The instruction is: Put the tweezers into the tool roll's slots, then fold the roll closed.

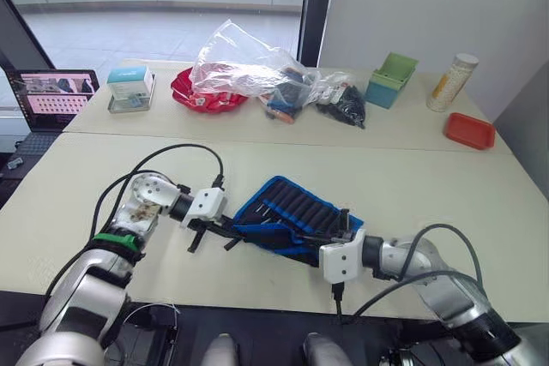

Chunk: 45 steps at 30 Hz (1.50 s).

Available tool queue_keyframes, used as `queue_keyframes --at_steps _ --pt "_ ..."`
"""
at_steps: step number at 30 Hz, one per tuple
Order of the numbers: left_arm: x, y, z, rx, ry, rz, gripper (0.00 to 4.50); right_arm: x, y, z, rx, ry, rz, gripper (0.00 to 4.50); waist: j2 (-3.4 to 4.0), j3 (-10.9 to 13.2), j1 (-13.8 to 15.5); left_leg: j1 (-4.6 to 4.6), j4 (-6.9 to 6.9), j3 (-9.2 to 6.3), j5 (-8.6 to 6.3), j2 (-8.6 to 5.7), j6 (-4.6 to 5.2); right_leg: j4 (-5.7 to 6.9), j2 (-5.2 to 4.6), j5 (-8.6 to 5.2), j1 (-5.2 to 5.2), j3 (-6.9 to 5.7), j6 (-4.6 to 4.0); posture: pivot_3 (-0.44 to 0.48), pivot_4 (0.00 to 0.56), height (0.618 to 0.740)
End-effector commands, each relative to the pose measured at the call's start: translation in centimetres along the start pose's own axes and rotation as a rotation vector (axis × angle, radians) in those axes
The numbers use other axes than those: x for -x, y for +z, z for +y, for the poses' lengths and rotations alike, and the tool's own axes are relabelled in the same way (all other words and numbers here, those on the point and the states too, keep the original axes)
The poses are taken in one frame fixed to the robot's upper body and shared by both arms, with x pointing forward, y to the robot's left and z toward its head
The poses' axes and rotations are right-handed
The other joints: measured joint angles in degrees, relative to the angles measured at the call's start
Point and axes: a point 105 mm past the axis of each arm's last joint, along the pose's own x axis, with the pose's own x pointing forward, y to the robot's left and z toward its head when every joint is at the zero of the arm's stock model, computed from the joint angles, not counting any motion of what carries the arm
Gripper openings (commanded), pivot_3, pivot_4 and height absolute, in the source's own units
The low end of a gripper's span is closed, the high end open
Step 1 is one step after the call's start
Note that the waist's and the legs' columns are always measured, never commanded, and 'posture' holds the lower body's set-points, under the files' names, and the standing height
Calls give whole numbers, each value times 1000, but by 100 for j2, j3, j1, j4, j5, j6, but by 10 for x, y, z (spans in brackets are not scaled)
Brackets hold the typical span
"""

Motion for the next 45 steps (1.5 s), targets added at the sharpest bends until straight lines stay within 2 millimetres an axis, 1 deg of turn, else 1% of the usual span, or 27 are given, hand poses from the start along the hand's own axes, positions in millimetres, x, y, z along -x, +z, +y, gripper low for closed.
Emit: queue_keyframes --at_steps 1,4,8,12,15,17,20,23,24,26,27,31,33,36,38,40,42,45 --pt "13 9 -12 -28 14 15 36 4 -18 -5 120 14 46 0 1 2 -3 1 0 0 0 0 0 1 0 0 -2 0 0 0 150 723" --pt "11 13 -26 28 35 -1 36 5 -29 -13 147 9 56 0 7 6 -21 1 1 0 0 1 0 7 -1 0 -3 2 0 0 150 723" --pt "6 20 -31 97 87 -26 36 11 -32 -19 172 13 43 0 9 8 -9 0 2 -1 0 1 0 10 -2 0 -2 2 0 0 150 723" --pt "-8 26 -39 134 82 -35 36 20 -39 -25 236 7 64 0 10 9 -2 0 6 0 0 -2 0 10 -5 0 -2 2 0 0 150 723" --pt "-25 33 -35 133 102 -35 36 28 -44 -34 287 -34 88 0 12 9 8 1 6 -1 0 -2 0 11 -5 0 -2 3 0 0 150 723" --pt "-33 37 -31 144 120 -39 36 31 -44 -37 317 -47 91 0 12 10 27 0 7 0 0 -6 0 11 -8 0 -2 4 0 0 150 723" --pt "-40 34 -27 166 136 -20 36 33 -46 -33 334 -39 99 0 12 10 52 0 9 1 0 -6 0 12 -7 0 -2 6 0 0 150 723" --pt "-33 12 -15 183 195 64 36 32 -39 -18 177 -13 70 0 12 9 75 2 9 1 0 -6 0 12 -6 0 -1 8 -1 0 150 723" --pt "-31 8 -11 196 210 74 36 32 -36 -15 105 -12 60 0 13 9 80 1 11 2 0 -6 0 12 -6 0 1 7 -1 0 150 723" --pt "-25 7 0 215 227 77 36 31 -32 -14 -35 -10 54 0 12 9 88 1 12 1 0 -7 0 11 -7 0 4 7 -1 0 150 723" --pt "-23 8 3 211 229 77 36 31 -32 -13 -77 1 58 0 13 9 89 0 16 1 0 -7 0 12 -7 1 6 7 -1 0 150 723" --pt "-19 15 24 232 261 48 36 29 -32 -25 -239 -23 77 0 13 9 78 2 21 0 0 -7 0 14 -5 1 7 6 -1 0 150 723" --pt "-18 14 27 232 252 61 36 27 -30 -29 -290 -29 77 0 13 9 76 2 22 -1 0 -7 0 17 -4 0 7 4 -1 0 150 723" --pt "-17 7 30 223 254 95 36 27 -30 -32 -311 -52 81 0 13 9 80 0 22 -2 0 -8 1 16 -4 0 5 4 -1 0 150 723" --pt "-17 5 32 216 257 108 0 28 -29 -34 -319 -73 75 610 13 9 87 -3 22 -3 0 -8 1 16 -5 0 3 2 -1 0 150 723" --pt "-20 7 35 210 258 100 0 31 -23 -36 -335 -80 59 1212 13 9 90 -3 22 -3 0 -8 0 15 -5 0 3 2 -1 0 150 723" --pt "-23 11 36 202 246 88 0 35 -11 -40 -358 -103 21 1945 13 9 91 -3 22 -3 0 -8 1 16 -5 0 3 2 -1 0 150 723" --pt "-29 13 36 181 220 94 0 44 18 -43 -447 -101 -81 2987 13 9 112 -8 23 -5 0 -9 0 14 -5 0 3 1 0 0 150 723"
